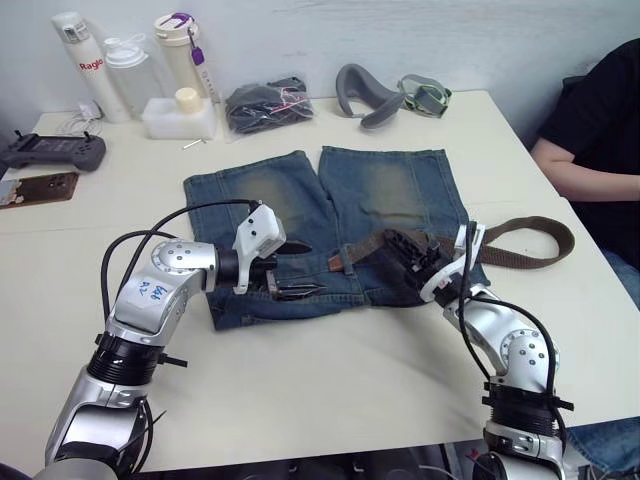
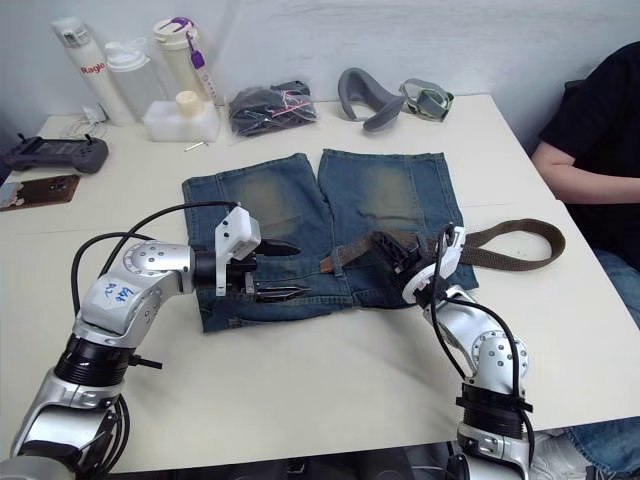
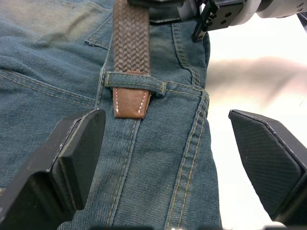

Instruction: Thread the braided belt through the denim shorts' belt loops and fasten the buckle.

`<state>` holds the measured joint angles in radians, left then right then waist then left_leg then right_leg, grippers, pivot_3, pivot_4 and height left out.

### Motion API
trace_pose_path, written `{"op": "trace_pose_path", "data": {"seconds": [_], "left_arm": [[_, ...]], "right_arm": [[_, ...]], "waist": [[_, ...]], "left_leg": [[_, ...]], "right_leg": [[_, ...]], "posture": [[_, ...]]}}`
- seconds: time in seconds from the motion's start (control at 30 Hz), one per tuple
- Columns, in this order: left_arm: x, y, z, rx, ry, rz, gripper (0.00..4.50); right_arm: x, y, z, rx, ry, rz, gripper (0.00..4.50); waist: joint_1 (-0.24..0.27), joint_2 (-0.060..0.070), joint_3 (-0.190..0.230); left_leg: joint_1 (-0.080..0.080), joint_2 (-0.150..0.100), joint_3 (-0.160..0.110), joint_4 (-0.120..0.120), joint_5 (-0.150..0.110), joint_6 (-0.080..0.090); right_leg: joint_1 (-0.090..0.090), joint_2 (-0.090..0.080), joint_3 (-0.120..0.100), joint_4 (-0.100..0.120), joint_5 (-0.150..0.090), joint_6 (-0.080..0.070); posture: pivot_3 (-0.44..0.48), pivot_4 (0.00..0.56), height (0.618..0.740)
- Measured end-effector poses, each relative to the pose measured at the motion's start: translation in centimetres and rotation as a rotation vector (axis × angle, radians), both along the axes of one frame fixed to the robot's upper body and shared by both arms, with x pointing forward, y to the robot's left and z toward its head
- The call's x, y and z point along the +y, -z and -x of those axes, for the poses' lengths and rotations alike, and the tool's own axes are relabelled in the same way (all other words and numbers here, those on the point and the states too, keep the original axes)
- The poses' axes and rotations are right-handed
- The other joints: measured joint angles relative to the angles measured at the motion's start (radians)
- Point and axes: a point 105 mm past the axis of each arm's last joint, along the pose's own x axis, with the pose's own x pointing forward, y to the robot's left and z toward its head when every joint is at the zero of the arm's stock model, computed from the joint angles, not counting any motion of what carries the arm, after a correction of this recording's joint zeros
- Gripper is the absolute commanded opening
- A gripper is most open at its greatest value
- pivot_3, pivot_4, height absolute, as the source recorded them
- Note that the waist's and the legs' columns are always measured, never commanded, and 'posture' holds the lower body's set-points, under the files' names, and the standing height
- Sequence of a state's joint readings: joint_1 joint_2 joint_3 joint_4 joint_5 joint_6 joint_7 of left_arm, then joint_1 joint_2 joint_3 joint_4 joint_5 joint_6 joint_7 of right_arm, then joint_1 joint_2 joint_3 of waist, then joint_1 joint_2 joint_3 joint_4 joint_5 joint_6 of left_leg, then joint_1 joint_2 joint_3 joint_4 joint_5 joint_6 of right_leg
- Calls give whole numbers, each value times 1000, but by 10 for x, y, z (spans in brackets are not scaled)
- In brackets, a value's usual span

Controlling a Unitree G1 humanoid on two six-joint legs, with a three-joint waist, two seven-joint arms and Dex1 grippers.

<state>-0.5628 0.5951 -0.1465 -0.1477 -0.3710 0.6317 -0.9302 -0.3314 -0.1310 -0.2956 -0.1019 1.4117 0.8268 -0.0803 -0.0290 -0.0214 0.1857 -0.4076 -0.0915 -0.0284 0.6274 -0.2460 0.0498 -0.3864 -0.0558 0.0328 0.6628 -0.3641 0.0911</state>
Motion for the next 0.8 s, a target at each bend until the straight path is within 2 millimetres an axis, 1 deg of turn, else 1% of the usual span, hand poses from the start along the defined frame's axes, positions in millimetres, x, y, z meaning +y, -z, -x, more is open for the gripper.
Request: {"op": "trace_pose_path", "data": {"seconds": [0.13, 0.3, 0.37, 0.4, 0.47, 0.5, 0.53, 0.6, 0.63, 0.73, 0.8], "left_arm": [[1, 0, 0, -2, -4, -7, 4500], [3, 1, -2, -17, -14, -25, 4500], [4, 1, -2, -25, -15, -35, 4500], [4, 2, -2, -39, -12, -49, 4500], [5, 2, -4, -73, -17, -67, 4500], [5, 1, -6, -101, -21, -77, 4500], [8, 1, -9, -149, -26, -100, 4500], [14, 3, -12, -229, -20, -155, 4500], [17, 6, -13, -272, -11, -169, 4500], [23, 15, -17, -364, 8, -219, 4500], [25, 21, -19, -426, 22, -258, 4500]], "right_arm": [[17, 9, 1, 32, -45, -25, 49], [41, 14, 0, 24, -101, 16, 49], [45, 14, -1, 23, -106, 30, 771], [45, 15, -1, 23, -107, 30, 986], [42, 17, 2, 25, -106, 28, 1895], [41, 17, 5, 23, -112, 27, 2187], [39, 16, 8, 18, -119, 38, 2801], [31, 14, 15, 0, -125, 74, 3544], [24, 13, 20, -9, -130, 107, 3991], [6, 11, 30, -20, -134, 186, 3991], [-1, 6, 37, -41, -159, 227, 3991]], "waist": [[0, 0, 0], [-2, 0, 0], [-2, 0, 0], [-1, 0, 0], [1, 0, 0], [1, 0, 0], [2, 0, 0], [3, 0, 0], [3, 0, 0], [5, 0, 0], [6, 0, 0]], "left_leg": [[0, 0, 0, 0, 0, 0], [0, 0, 0, 0, 0, -1], [0, 0, 0, 0, 0, -1], [0, 0, 0, 0, 0, -1], [0, 0, 0, 0, 0, -1], [-1, 0, 0, 0, 0, -1], [-2, 0, 0, 0, 0, -1], [-2, 0, 0, 0, 0, -1], [-2, 0, 0, 0, 0, -1], [-3, -1, 1, 0, 0, 0], [-3, -1, 1, 0, -1, 3]], "right_leg": [[-1, 0, 0, 1, 0, 0], [-2, 0, 0, 2, 0, 0], [-3, 0, 0, 3, 0, 0], [-3, 0, 0, 3, 0, 0], [-3, 0, 0, 3, 0, 0], [-3, 0, 0, 3, 0, 0], [-3, 0, 0, 2, 0, 0], [-3, 0, 0, 1, 0, 0], [-3, -1, 0, 1, 0, 0], [-3, -1, 0, 0, 0, 0], [-3, -2, 0, -1, 0, 0]], "posture": [[0, 150, 740], [0, 150, 740], [0, 150, 740], [0, 150, 740], [0, 150, 740], [0, 150, 740], [0, 150, 740], [0, 150, 740], [0, 150, 740], [0, 150, 740], [0, 150, 740]]}}
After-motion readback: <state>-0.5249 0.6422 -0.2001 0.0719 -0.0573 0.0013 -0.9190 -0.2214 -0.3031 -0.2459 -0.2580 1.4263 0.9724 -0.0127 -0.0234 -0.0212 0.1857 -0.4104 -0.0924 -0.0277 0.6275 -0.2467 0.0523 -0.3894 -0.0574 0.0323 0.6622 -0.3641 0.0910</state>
